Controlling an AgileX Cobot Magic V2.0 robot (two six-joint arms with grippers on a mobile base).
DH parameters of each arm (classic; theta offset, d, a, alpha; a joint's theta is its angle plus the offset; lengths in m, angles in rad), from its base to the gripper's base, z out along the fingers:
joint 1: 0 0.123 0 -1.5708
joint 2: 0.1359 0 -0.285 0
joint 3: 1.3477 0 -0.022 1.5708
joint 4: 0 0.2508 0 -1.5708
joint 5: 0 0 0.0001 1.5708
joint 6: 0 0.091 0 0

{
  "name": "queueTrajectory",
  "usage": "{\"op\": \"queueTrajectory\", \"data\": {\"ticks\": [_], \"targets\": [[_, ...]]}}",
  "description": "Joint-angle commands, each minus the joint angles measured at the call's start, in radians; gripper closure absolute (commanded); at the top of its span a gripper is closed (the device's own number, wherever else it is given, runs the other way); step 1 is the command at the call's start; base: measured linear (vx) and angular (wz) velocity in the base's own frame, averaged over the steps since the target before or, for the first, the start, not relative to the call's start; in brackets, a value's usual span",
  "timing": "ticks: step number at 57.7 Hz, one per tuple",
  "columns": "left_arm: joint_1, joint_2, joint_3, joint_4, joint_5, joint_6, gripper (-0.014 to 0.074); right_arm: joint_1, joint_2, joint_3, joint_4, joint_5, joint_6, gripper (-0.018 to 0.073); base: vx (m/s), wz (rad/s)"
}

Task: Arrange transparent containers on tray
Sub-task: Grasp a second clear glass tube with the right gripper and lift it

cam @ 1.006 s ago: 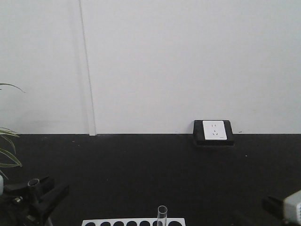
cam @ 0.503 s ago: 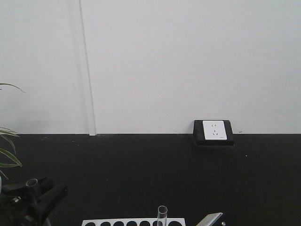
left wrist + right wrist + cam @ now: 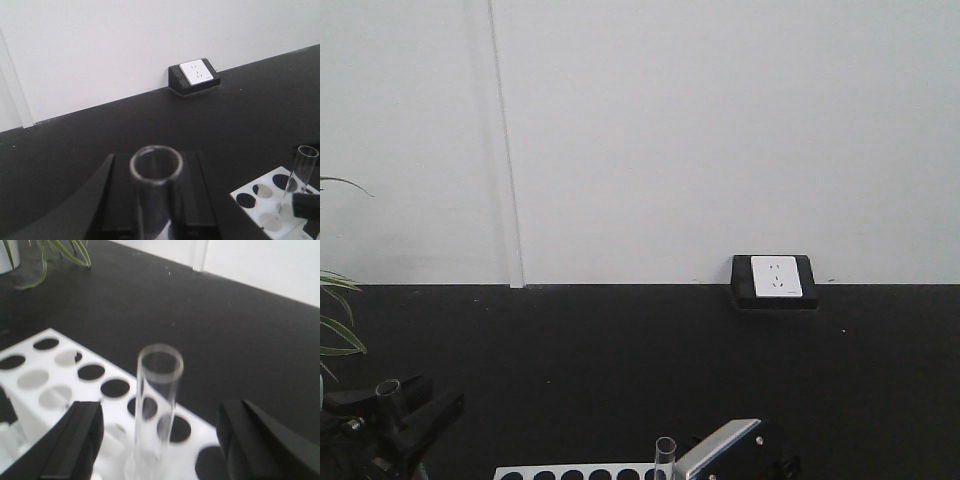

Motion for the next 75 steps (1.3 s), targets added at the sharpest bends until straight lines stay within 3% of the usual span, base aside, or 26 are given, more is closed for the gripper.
{"op": "queueTrajectory", "data": {"ticks": [1,9,22,58,75], "targets": [[-0.006,-0.014,-0.034,-0.013,-0.079,-0.001,0.0566,0.0,-0.001,-0.062,-0.004,-0.087,0.025,0.0015,0.0,0.0],[-0.006,-0.014,-0.034,-0.013,-0.079,-0.001,0.0566,0.0,0.046,-0.072,-0.004,-0.106,0.11,0.0015,0.0,0.0],[-0.006,-0.014,-0.034,-0.013,-0.079,-0.001,0.0566,0.0,0.076,-0.071,-0.005,-0.117,0.116,0.0051,0.0,0.0],[-0.006,-0.014,-0.034,-0.013,-0.079,-0.001,0.0566,0.0,0.067,-0.071,-0.006,-0.134,0.116,0.048,0.0,0.0],[-0.006,-0.014,-0.034,-0.013,-0.079,-0.001,0.0566,0.0,-0.076,-0.072,-0.006,-0.044,0.116,0.0564,0.0,0.0]]}}
